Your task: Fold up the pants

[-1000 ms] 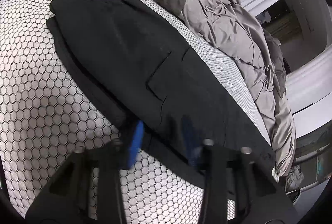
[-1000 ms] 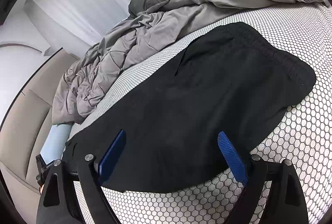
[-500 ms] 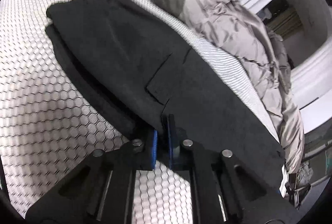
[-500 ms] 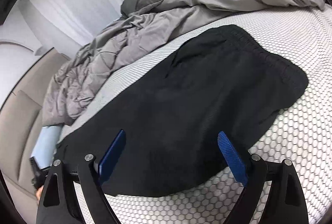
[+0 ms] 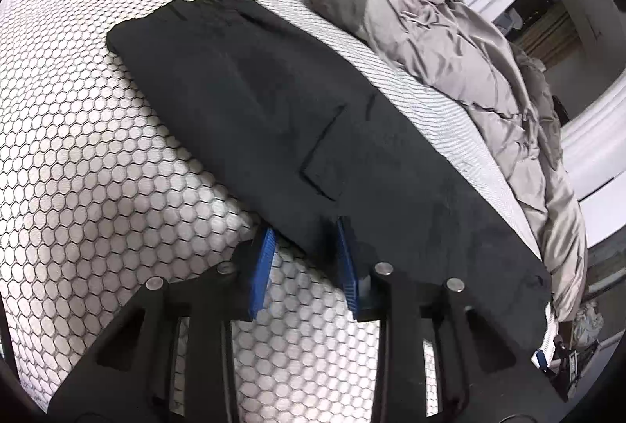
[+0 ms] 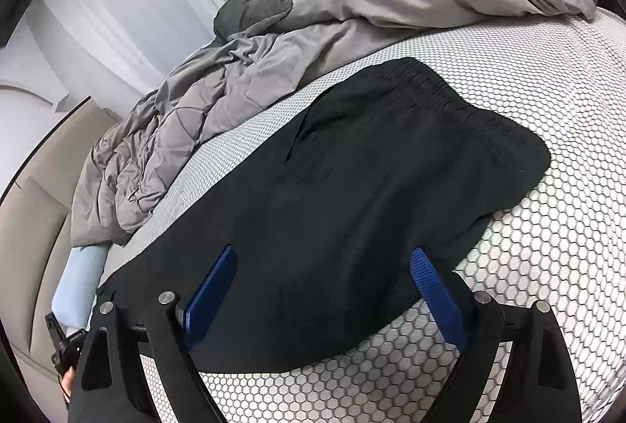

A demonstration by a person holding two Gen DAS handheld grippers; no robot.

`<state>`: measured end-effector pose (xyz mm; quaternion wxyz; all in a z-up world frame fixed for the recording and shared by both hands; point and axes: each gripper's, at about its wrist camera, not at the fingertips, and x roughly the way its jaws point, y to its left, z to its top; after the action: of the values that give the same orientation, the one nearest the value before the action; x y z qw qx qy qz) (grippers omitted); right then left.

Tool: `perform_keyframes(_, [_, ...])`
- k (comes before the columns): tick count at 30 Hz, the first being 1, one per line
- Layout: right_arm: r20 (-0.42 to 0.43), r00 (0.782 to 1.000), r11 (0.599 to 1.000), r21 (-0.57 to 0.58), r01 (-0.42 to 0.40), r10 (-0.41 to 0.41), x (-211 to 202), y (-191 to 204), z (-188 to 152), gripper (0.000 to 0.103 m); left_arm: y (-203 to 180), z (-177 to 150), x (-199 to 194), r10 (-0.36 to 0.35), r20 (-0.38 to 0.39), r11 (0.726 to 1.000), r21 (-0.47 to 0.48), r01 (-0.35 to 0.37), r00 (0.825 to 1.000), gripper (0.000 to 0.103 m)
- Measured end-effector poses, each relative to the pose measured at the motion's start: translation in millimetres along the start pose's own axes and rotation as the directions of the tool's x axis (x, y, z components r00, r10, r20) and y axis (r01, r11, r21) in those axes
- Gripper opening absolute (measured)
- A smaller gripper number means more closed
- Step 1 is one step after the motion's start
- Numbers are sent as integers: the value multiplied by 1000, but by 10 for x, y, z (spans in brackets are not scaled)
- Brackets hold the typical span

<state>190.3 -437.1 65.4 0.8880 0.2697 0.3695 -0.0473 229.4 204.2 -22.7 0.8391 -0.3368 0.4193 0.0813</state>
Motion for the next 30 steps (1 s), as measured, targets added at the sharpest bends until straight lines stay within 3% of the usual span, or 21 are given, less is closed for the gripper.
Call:
perform_keyframes(6, [-8, 1000, 1000, 14, 2, -2, 23, 0, 17, 92, -40, 104, -39, 32, 79, 999, 40, -35, 996, 3])
perform_keyframes(10, [-15, 1000, 1000, 0, 1, -1, 44, 35, 17, 92, -200, 217, -34, 113, 145, 982, 136, -133, 983, 3])
perform_keyframes(13, [-18, 1000, 1000, -2, 2, -2, 40, 28, 10, 92, -115, 268, 101, 150, 94, 982, 105, -159, 984, 3])
perform_keyframes(17, [-8, 1000, 1000, 13, -2, 2, -10, -23, 23, 92, 84, 269, 71, 101, 44, 994, 37, -103, 994, 6])
perform_keyframes(21, [2, 1000, 1000, 27, -2, 2, -60, -73, 39, 92, 225, 146, -115, 53, 21, 998, -17, -53, 998, 29])
perform_keyframes(25, [4, 1000, 1000, 29, 1, -1, -86, -107, 35, 92, 311, 58, -212, -47, -10, 998, -52, 46, 999, 31])
perform_keyframes(30, [-7, 1000, 999, 47, 3, -3, -125, -238, 27, 92, 418, 126, 62, -128, -21, 978, -168, 123, 992, 32])
